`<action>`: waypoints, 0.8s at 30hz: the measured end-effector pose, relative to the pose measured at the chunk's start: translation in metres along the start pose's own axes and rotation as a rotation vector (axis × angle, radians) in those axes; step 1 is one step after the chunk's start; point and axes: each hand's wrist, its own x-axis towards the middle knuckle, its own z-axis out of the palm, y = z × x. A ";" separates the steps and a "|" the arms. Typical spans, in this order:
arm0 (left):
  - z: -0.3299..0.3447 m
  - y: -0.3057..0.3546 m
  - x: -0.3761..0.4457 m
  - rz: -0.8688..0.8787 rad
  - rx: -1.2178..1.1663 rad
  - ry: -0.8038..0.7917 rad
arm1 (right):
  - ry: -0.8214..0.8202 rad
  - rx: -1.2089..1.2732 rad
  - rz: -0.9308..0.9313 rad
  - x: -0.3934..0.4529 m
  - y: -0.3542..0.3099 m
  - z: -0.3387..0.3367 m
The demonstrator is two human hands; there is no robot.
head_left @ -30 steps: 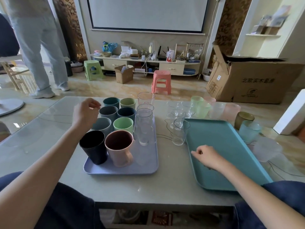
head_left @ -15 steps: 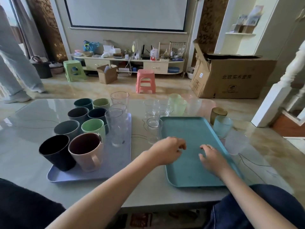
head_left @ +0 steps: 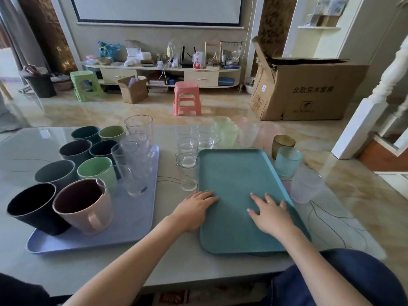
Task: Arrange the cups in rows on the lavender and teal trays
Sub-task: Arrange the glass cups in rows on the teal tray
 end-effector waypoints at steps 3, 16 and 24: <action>-0.002 -0.005 -0.005 -0.016 -0.033 0.006 | -0.013 -0.021 -0.011 -0.003 -0.007 0.002; 0.012 -0.014 -0.007 -0.101 -0.201 0.346 | 0.195 0.584 -0.428 0.021 -0.114 -0.032; 0.020 -0.023 -0.001 -0.179 -0.366 0.381 | 0.257 0.836 -0.418 0.052 -0.172 -0.002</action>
